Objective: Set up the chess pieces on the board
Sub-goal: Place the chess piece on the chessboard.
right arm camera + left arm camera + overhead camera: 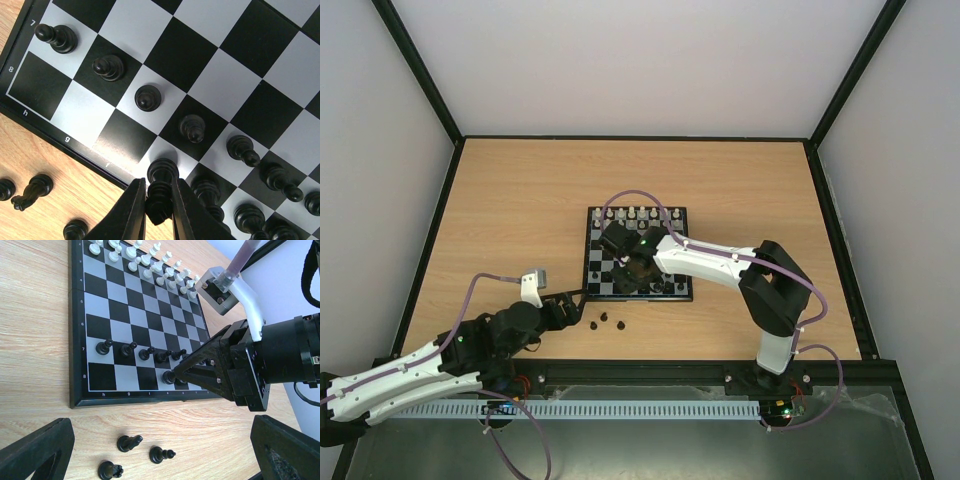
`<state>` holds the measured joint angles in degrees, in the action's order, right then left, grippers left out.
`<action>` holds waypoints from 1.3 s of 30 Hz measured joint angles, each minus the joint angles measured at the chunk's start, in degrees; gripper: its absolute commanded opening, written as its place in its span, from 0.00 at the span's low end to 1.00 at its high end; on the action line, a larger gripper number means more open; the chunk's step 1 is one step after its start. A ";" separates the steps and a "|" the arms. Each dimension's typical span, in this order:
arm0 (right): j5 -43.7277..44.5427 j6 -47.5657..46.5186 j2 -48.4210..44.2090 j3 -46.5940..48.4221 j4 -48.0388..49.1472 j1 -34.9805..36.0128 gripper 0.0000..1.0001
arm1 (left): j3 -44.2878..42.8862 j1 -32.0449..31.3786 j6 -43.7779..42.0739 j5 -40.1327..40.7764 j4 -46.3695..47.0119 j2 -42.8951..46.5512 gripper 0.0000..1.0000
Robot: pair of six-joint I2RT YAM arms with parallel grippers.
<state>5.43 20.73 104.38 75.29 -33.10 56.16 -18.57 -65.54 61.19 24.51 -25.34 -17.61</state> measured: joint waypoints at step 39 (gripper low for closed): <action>-0.83 -0.68 -0.42 -0.28 0.37 -0.33 0.54 | 0.33 0.00 0.79 0.04 -0.15 0.00 1.00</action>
<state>4.60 20.05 103.96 75.00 -32.73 55.83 -18.24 -65.54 61.98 24.56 -25.50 -17.61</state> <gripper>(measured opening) 0.456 0.995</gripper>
